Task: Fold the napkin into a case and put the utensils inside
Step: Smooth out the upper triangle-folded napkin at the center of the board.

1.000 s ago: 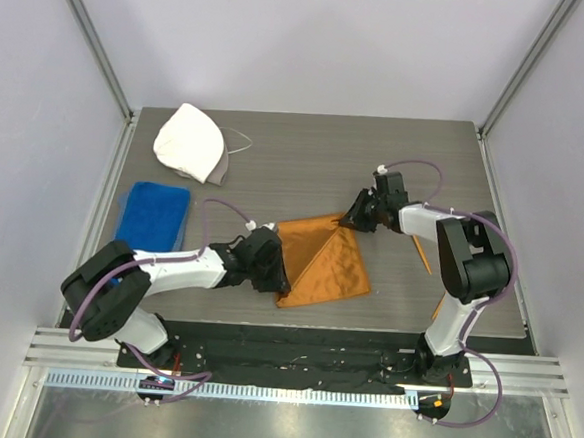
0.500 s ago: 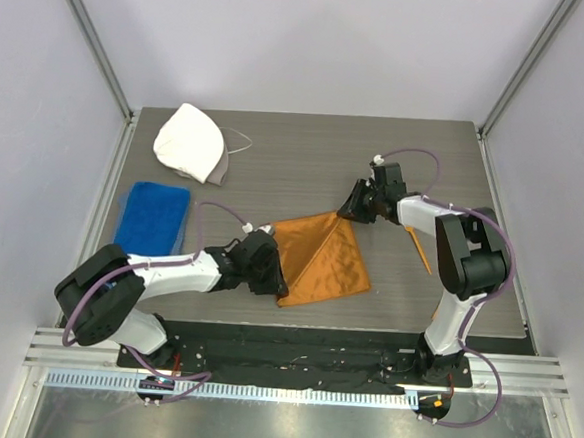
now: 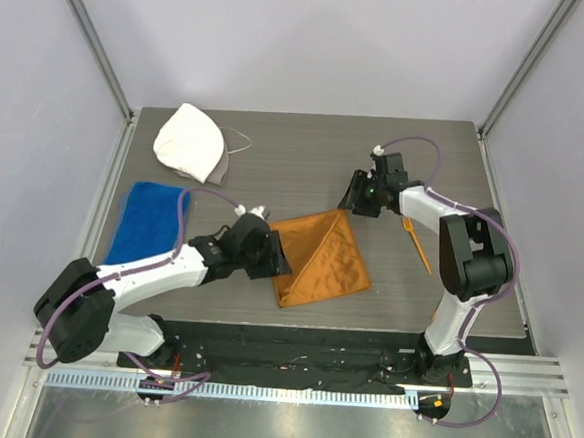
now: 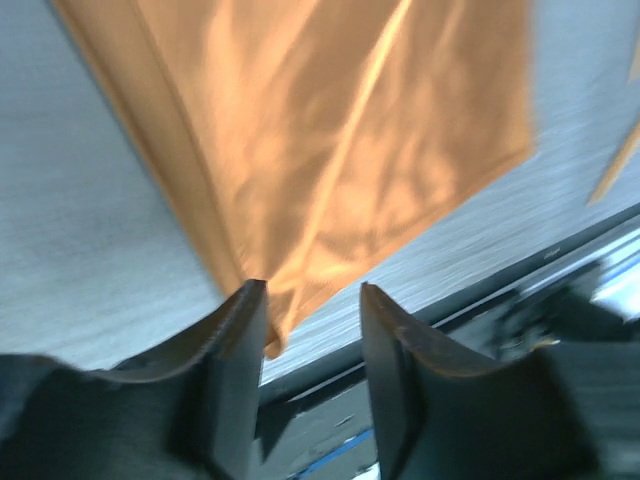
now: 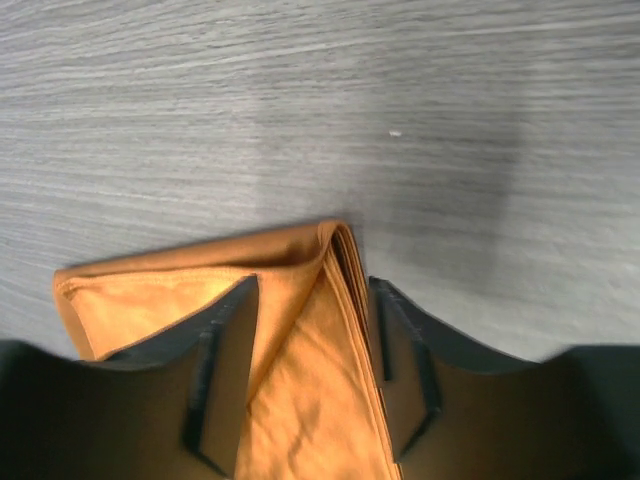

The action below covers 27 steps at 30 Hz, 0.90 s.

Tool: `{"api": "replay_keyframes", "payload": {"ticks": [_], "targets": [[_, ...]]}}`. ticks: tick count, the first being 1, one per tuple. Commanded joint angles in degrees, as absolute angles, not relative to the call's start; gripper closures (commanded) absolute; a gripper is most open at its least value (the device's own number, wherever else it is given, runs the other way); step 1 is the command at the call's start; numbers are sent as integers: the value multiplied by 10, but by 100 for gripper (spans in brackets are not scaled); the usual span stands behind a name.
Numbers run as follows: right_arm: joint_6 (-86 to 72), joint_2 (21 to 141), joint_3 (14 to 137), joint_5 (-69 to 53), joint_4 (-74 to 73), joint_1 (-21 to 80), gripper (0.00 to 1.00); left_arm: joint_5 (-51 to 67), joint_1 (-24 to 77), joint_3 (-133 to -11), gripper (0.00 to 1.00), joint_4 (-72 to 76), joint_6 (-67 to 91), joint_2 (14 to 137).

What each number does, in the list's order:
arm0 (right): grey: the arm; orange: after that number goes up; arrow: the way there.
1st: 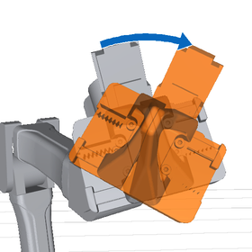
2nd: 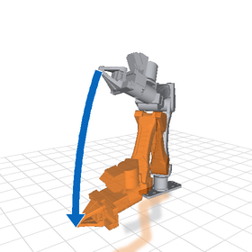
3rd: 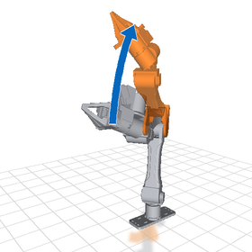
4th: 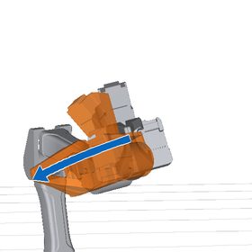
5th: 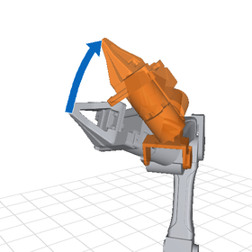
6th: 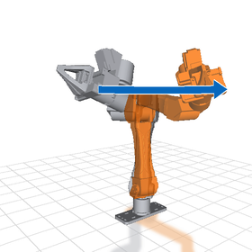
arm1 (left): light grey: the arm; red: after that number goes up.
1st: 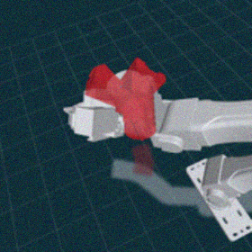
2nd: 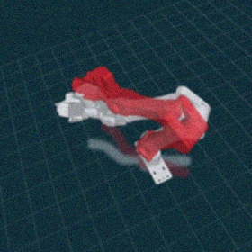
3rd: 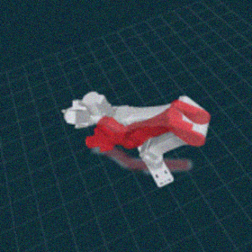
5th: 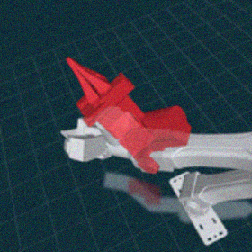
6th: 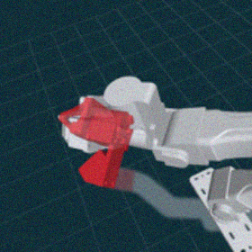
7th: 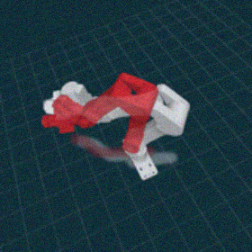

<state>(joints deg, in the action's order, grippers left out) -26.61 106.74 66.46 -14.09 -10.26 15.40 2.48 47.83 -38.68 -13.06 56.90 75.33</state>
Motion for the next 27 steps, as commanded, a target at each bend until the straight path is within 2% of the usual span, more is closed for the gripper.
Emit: {"api": "replay_keyframes", "payload": {"ticks": [1,4,8,14,18,23,27], "targets": [[-248,974,671,-119,-133,156,43,4,412,-445,48,-149,548,729],[-260,943,644,-120,-130,171,40,4,372,-473,47,-156,532,763],[-308,899,596,-168,-91,209,41,15,337,-505,52,-135,525,815],[-371,889,527,-209,-8,296,59,40,315,-543,57,-87,523,894],[-417,899,495,-224,61,359,65,40,311,-576,59,-93,518,936],[-436,904,486,-206,70,424,69,30,309,-578,58,-106,510,948],[-456,899,459,-199,97,460,77,35,308,-576,58,-106,509,953]]}}
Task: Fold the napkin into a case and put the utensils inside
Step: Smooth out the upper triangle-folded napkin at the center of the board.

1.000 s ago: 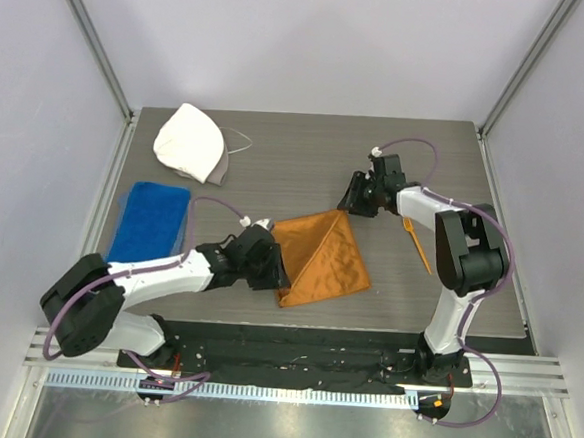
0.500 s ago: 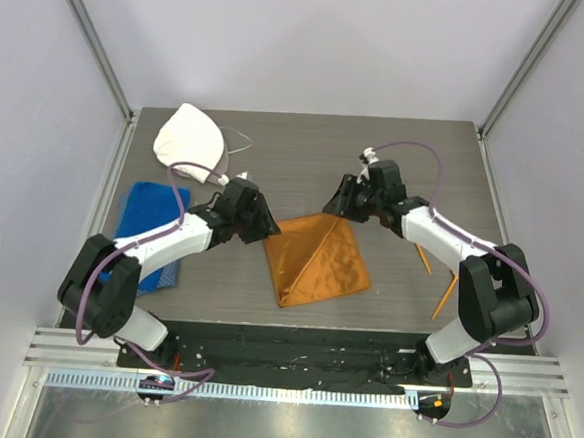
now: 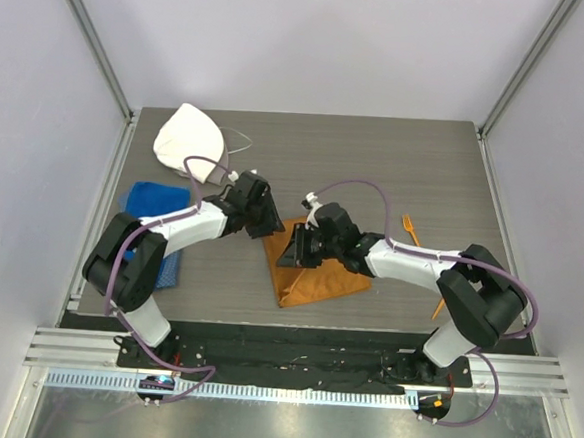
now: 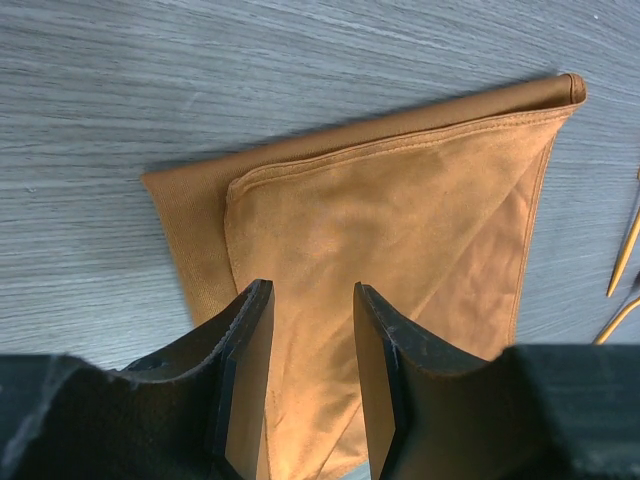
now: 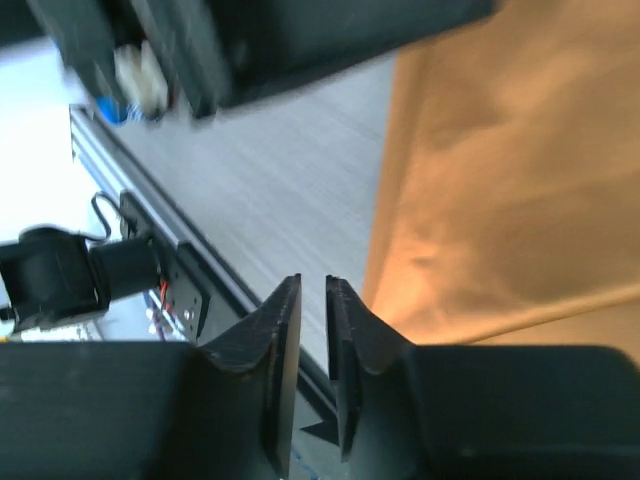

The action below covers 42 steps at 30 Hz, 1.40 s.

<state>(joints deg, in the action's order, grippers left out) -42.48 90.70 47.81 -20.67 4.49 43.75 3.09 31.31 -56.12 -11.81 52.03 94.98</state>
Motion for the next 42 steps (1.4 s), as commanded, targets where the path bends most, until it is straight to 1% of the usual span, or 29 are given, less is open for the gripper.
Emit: {"api": "replay_keyframes", "payload": {"ticks": [1,4,13,24,30,35,38,39,42], "targets": [[-456,900,453,-194,97,472,78,36,308,-577,58,-105,509,953],[-460,905,440,-185,103,481,80,39,308,-576,59,-103,508,956],[-482,926,410,-178,143,500,80,76,301,-588,59,-105,514,994],[-505,927,362,-174,177,523,81,69,291,-588,59,-112,504,994],[-506,915,344,-159,170,533,81,58,290,-599,59,-128,492,987],[-495,897,357,-151,136,540,81,51,289,-596,59,-135,490,963],[-477,880,379,-139,97,540,81,38,290,-596,57,-154,488,946],[-470,873,391,-134,86,540,80,32,289,-598,52,-162,486,942],[-444,870,416,-112,48,539,78,6,290,-606,47,-195,478,940]]}}
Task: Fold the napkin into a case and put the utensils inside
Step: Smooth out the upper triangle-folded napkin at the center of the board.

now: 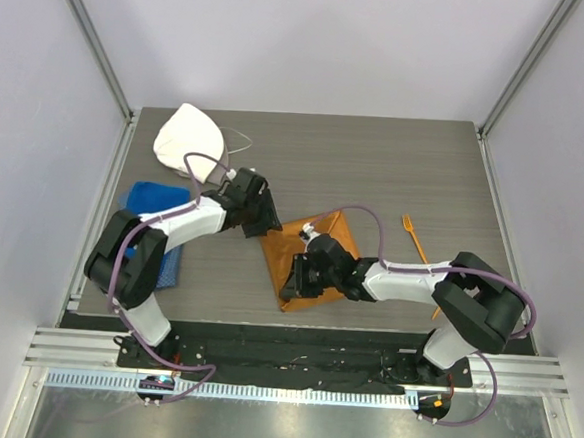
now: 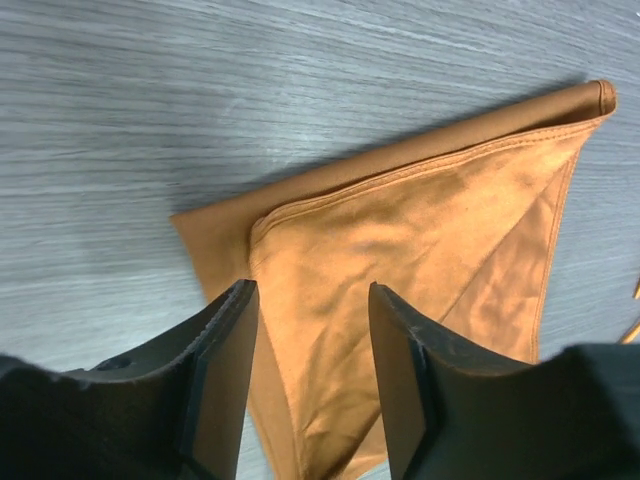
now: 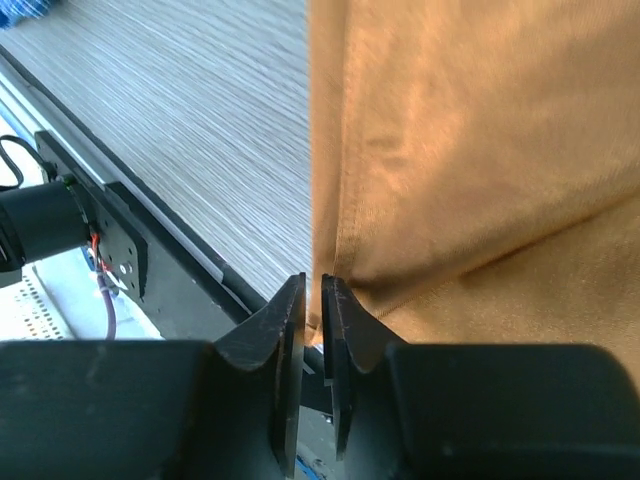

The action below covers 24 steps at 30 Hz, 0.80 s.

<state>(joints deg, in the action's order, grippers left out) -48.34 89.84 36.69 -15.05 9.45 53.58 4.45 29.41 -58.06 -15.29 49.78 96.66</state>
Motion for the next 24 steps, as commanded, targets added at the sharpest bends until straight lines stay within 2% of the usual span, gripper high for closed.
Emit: {"api": "replay_keyframes", "payload": {"ticks": [1,11,24], "targets": [[-437,872,420,-106,43,540,78,4,290,-620,47,-207,475,944],[-441,875,424,-107,47,540,78,-30,290,-645,59,-221,450,991],[-454,884,391,-111,76,540,78,-4,289,-643,67,-185,446,1020]]}}
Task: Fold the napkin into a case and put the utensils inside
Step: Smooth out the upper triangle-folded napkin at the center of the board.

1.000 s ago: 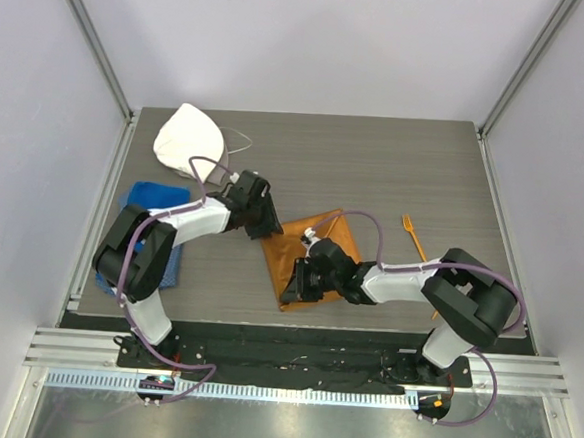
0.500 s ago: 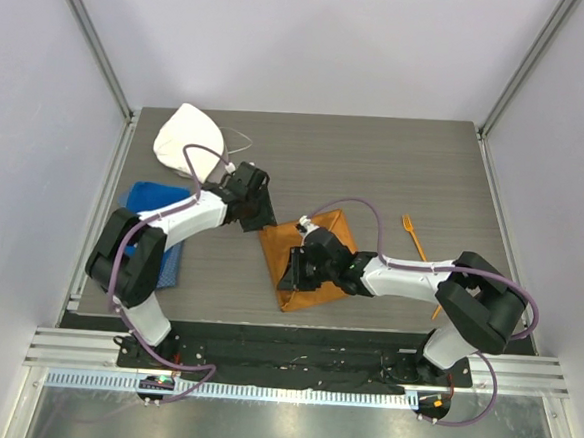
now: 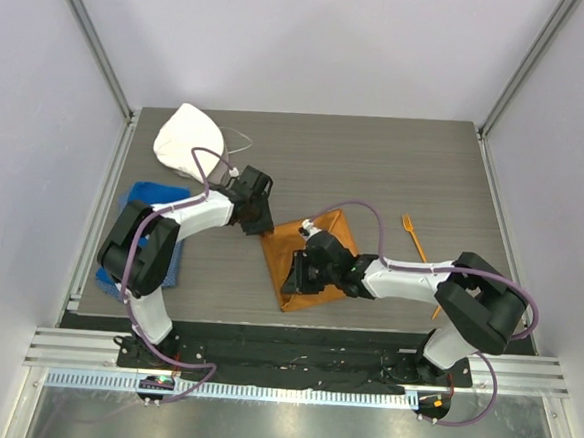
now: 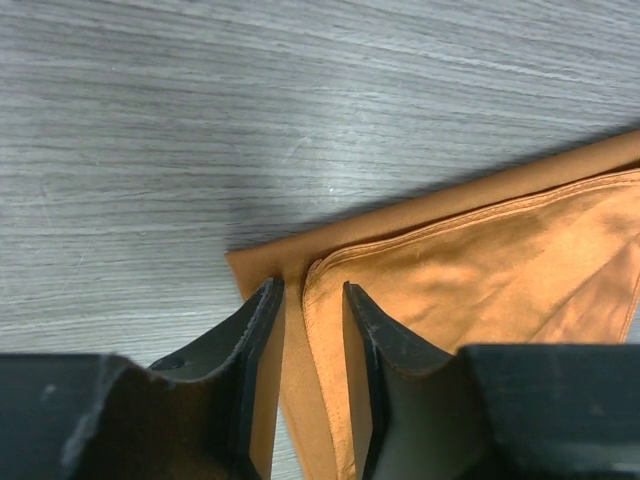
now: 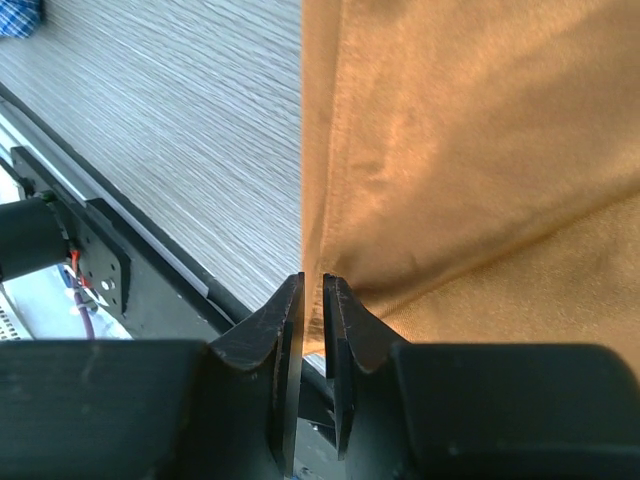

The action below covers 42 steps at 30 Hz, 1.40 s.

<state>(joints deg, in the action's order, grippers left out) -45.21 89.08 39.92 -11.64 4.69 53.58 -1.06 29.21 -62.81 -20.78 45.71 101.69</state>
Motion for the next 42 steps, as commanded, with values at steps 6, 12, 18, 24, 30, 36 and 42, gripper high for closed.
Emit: {"api": "replay_keyframes", "payload": {"ticks": [6,12,18,24,30,36,42], "targets": [[-461,904,381,-116,95,542,78,-4,291,-642,74,-173,453,1033],[-465,908,374,-119,105,546,78,6,290,-644,85,-178,456,1028],[-469,903,370,-120,106,549,79,4,290,-641,92,-196,449,995],[-473,890,367,-122,103,556,79,-12,289,-630,93,-207,450,960],[-466,880,381,-122,81,557,79,-5,289,-625,93,-215,453,947],[-473,885,370,-127,96,558,79,-19,286,-614,92,-223,444,952],[-479,881,356,-128,101,560,79,-21,283,-603,92,-217,442,962]]}}
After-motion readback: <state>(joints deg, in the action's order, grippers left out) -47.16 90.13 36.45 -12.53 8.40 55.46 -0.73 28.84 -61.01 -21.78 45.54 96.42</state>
